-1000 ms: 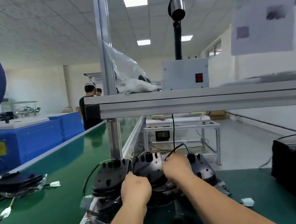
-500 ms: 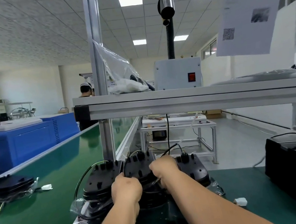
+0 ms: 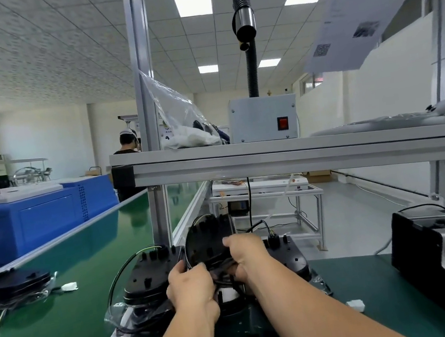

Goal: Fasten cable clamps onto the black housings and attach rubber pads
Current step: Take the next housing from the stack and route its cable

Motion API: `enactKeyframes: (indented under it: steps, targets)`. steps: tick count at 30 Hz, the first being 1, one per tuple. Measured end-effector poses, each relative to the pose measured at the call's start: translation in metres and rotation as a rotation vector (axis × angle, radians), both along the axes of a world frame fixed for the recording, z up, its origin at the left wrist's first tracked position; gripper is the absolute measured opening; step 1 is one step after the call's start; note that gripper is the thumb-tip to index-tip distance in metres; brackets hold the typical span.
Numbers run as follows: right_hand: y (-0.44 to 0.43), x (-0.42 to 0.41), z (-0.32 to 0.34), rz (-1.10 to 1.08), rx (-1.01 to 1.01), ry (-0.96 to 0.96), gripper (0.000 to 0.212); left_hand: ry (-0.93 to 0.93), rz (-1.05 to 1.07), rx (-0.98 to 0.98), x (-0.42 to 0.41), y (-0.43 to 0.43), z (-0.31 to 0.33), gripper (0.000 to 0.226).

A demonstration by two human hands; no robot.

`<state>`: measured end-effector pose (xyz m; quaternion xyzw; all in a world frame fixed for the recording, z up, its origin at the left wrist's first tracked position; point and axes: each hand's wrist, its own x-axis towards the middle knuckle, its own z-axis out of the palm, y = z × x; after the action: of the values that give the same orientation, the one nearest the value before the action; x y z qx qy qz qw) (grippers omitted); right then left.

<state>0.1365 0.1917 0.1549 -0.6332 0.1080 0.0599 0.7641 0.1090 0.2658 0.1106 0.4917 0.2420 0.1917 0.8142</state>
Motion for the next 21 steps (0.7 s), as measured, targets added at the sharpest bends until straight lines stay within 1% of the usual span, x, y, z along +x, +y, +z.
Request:
enactKeyframes:
  steps: [2, 3, 5, 6, 8, 9, 11, 13, 15, 18, 21]
  targets:
    - [-0.004, 0.000, 0.006, -0.055, 0.080, -0.032, 0.032, 0.058, 0.070, 0.016, -0.002, -0.012, 0.000, 0.062]
    - [-0.007, -0.002, 0.010, -0.082, 0.114, -0.057, 0.027, 0.071, 0.065, 0.007, -0.004, -0.021, 0.001, 0.061]
    - [-0.012, -0.002, 0.016, -0.112, 0.183, -0.100, 0.017, 0.029, -0.054, -0.049, -0.012, -0.039, 0.003, 0.047]
    - [-0.016, -0.003, 0.020, -0.124, 0.185, -0.117, 0.013, 0.004, -0.149, -0.091, -0.015, -0.047, 0.004, 0.037]
    - [-0.024, -0.005, 0.025, -0.154, 0.169, -0.150, 0.011, 0.015, -0.310, -0.175, -0.024, -0.056, 0.010, 0.022]
    - [-0.029, -0.006, 0.028, -0.159, 0.166, -0.170, 0.012, 0.024, -0.346, -0.172, -0.026, -0.056, 0.014, 0.017]
    - [-0.044, -0.008, 0.034, -0.170, 0.151, -0.213, 0.013, 0.037, -0.379, -0.134, -0.027, -0.049, 0.020, 0.016]
    - [-0.065, -0.010, 0.039, -0.176, 0.123, -0.239, 0.008, 0.042, -0.374, -0.129, -0.026, -0.036, 0.027, 0.019]
    - [-0.090, -0.014, 0.041, -0.182, 0.048, -0.257, 0.007, 0.005, -0.329, -0.159, -0.024, -0.020, 0.034, 0.021]
    - [-0.124, -0.026, 0.038, -0.171, -0.071, -0.275, 0.017, -0.093, -0.275, -0.210, -0.021, -0.003, 0.047, 0.023]
    - [-0.147, -0.044, 0.033, -0.135, -0.104, -0.266, 0.017, -0.210, -0.249, -0.207, -0.023, 0.004, 0.057, 0.022]
